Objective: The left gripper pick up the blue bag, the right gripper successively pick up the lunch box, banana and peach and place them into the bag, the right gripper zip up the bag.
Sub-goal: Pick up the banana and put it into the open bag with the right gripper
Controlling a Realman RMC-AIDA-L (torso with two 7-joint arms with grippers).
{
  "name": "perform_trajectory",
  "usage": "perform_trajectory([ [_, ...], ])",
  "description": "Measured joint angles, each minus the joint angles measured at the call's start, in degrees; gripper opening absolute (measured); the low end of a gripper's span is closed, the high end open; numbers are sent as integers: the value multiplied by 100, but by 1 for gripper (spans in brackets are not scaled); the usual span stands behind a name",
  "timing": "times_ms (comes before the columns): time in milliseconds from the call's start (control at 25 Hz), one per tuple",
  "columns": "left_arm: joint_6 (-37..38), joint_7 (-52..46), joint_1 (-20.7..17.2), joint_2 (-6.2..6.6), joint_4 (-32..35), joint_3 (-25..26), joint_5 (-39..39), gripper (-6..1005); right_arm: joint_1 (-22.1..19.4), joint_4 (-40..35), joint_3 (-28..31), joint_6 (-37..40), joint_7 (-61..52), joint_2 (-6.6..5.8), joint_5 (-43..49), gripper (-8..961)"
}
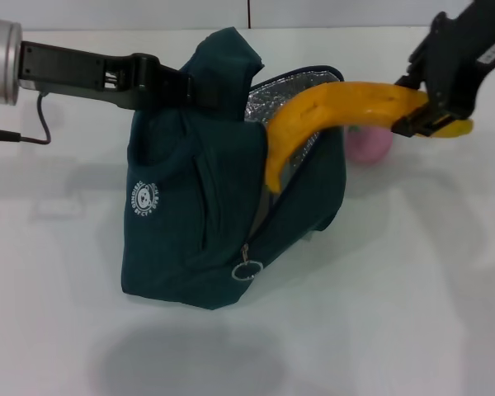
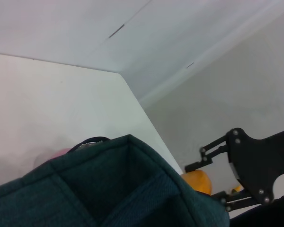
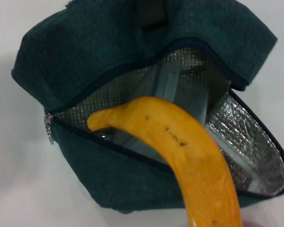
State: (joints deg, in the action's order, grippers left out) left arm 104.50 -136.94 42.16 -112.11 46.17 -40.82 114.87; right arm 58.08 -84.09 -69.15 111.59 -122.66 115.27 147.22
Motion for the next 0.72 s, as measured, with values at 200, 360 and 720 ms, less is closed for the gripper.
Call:
perform_trajectory([
  [200, 0, 1, 3, -3, 2, -9, -37, 40, 41, 134, -382, -318, -10, 23, 0, 479],
  [360, 0, 1, 4, -4, 4, -28, -62, 40, 170, 353, -437, -439, -12, 46, -42, 481],
  [720, -5, 45, 38, -4, -22, -31, -63, 40, 490, 656, -881, -732, -12, 70, -217, 485],
])
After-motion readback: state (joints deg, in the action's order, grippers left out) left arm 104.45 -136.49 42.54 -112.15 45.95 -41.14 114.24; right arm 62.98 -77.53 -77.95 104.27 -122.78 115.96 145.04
